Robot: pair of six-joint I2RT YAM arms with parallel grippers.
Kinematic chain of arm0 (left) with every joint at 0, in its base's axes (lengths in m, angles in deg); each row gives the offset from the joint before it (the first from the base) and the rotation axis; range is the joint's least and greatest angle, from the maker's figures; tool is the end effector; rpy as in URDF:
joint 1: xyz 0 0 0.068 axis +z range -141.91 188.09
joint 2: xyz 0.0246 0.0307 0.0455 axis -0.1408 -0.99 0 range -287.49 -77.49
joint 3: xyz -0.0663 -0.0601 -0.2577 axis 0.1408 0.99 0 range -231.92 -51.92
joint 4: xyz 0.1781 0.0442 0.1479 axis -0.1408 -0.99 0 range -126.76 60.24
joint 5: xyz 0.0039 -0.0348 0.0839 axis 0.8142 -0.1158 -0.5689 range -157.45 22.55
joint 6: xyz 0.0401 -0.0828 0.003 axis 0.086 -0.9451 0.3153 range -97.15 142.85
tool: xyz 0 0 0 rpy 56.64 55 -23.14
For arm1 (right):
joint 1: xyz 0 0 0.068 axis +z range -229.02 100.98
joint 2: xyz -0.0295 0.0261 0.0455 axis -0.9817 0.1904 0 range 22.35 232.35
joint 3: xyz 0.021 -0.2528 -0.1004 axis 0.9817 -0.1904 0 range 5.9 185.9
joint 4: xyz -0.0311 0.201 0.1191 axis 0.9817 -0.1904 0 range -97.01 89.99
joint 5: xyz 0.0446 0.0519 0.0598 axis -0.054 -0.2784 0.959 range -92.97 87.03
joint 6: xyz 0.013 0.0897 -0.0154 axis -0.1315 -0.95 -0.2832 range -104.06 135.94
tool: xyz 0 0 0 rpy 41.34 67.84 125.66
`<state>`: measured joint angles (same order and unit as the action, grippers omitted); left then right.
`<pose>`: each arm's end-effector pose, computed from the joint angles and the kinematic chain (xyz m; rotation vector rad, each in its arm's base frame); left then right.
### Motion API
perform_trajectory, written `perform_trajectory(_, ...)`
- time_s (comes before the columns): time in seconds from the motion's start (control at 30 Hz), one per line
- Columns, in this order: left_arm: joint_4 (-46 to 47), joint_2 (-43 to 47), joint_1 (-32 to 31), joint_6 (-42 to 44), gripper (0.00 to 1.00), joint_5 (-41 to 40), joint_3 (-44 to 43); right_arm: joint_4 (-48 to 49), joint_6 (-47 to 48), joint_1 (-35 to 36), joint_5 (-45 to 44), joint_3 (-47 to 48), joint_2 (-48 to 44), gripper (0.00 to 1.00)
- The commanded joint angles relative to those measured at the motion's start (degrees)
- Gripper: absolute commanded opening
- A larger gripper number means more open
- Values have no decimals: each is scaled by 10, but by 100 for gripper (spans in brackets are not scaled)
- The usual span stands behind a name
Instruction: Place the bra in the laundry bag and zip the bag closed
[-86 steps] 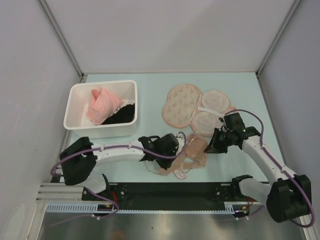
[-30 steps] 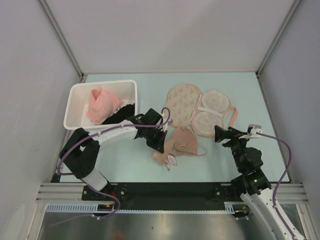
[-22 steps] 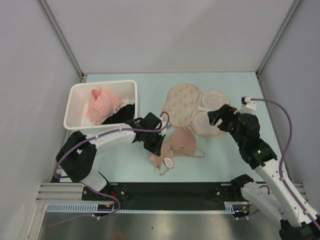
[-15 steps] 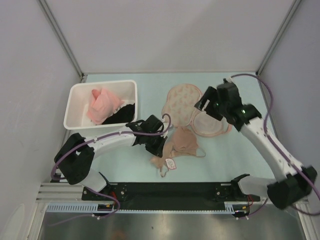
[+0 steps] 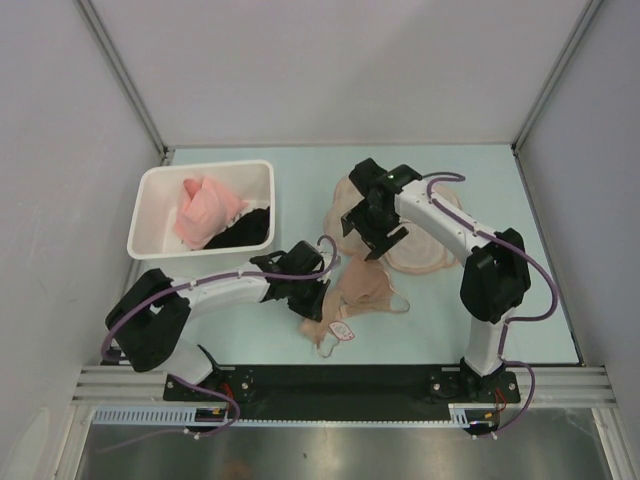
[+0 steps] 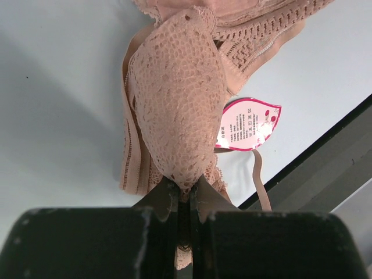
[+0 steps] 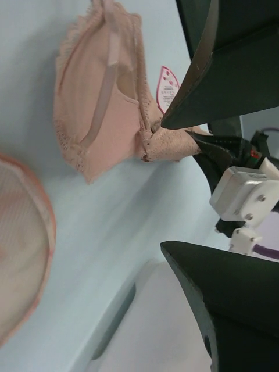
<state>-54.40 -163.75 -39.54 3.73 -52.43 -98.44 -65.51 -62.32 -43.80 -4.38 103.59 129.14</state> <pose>0.1693 -0.2175 0.1454 0.7808 2.7273 -0.6668 0.2968 0.2072 0.2403 1.0892 2.7493 0.3150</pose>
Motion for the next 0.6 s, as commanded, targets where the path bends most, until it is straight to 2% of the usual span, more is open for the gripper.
perform_trajectory(0.0, 25, 32, -7, -14, 0, -14, 8, -42, -144, 2, 22, -28, -2, 81)
perform_trajectory(0.3, 31, 44, -19, -17, 0, -19, 15, -35, -182, -5, -3, -51, 60, 78)
perform_trajectory(0.57, 37, 43, -35, -21, 0, -18, 20, -35, -176, -19, -37, -12, 103, 76)
